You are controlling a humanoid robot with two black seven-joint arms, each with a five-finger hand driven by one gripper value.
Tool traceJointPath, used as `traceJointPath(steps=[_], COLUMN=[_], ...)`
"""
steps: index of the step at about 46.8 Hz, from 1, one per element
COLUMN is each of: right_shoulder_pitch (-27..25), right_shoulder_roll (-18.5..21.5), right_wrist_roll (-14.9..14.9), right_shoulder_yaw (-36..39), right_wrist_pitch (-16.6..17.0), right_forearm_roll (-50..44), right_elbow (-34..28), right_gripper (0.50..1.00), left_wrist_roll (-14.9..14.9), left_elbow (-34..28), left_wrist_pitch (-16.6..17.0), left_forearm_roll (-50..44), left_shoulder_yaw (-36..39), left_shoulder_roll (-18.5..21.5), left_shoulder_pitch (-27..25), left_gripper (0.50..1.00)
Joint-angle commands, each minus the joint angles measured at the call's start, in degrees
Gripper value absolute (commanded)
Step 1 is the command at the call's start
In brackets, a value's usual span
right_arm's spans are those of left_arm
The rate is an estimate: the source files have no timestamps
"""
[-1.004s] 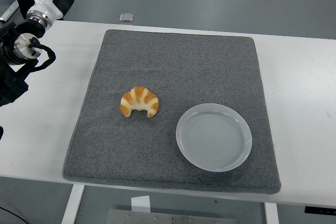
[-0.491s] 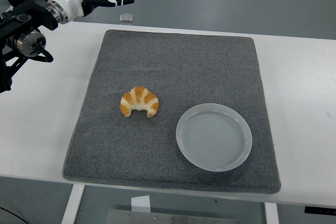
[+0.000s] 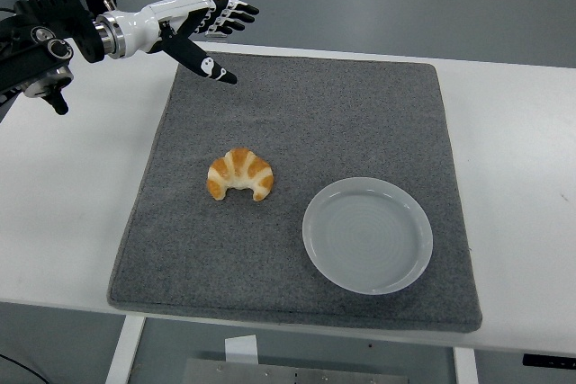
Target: Place the bread on the plate
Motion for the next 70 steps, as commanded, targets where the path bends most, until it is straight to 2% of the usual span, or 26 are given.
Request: traceJointPath(steps=[1,8,12,18,24,31,37,45,59,70], right_shoulder_pitch=[0.0,0.0,0.0,0.0,0.0,0.0,0.0,0.0,0.0,0.0], right_shoulder_roll=[0.0,0.0,0.0,0.0,0.0,0.0,0.0,0.0,0.0,0.0], right_wrist_roll=[-0.06,0.03,-0.06,0.03,-0.06,-0.06,0.03,0.03,-0.06,0.03], right_shoulder_yaw=[0.0,0.0,0.0,0.0,0.0,0.0,0.0,0.0,0.0,0.0], right_wrist_pitch=[0.0,0.0,0.0,0.0,0.0,0.0,0.0,0.0,0.0,0.0], right_forearm_roll=[0.0,0.0,0.0,0.0,0.0,0.0,0.0,0.0,0.0,0.0], right_elbow=[0.0,0.0,0.0,0.0,0.0,0.0,0.0,0.0,0.0,0.0], right_gripper=[0.952,0.952,0.952,0.952,0.952,0.952,0.952,0.952,0.952,0.952], left_wrist_roll=[0.17,0.53,0.88,1.23,1.49,2.46,2.46,2.46,2.72,2.81], left_elbow=[-1.65,-3.49,-3.85,-4.72,-8.5,-9.91,-10.0,-9.91,-9.3,-9.3], left_wrist_pitch=[-0.13,-1.01,-3.03,-5.75,-8.74,-9.1,-7.96,-2.77,-1.28,0.57], left_forearm_roll=[0.09,0.09,0.18,2.38,4.14,4.23,4.93,8.36,8.97,10.73], left_shoulder_yaw=[4.44,11.31,12.8,13.42,13.6,16.23,17.46,17.46,17.55,19.48], left_shoulder_roll=[0.7,1.4,1.75,2.28,4.65,5.0,4.48,2.9,-1.41,-2.64], left_shoulder_pitch=[-2.4,-6.53,-7.67,-8.2,-8.47,-8.56,-8.29,-7.15,-5.22,-4.42], left_gripper=[1.0,1.0,1.0,1.0,1.0,1.0,1.0,1.0,1.0,1.0])
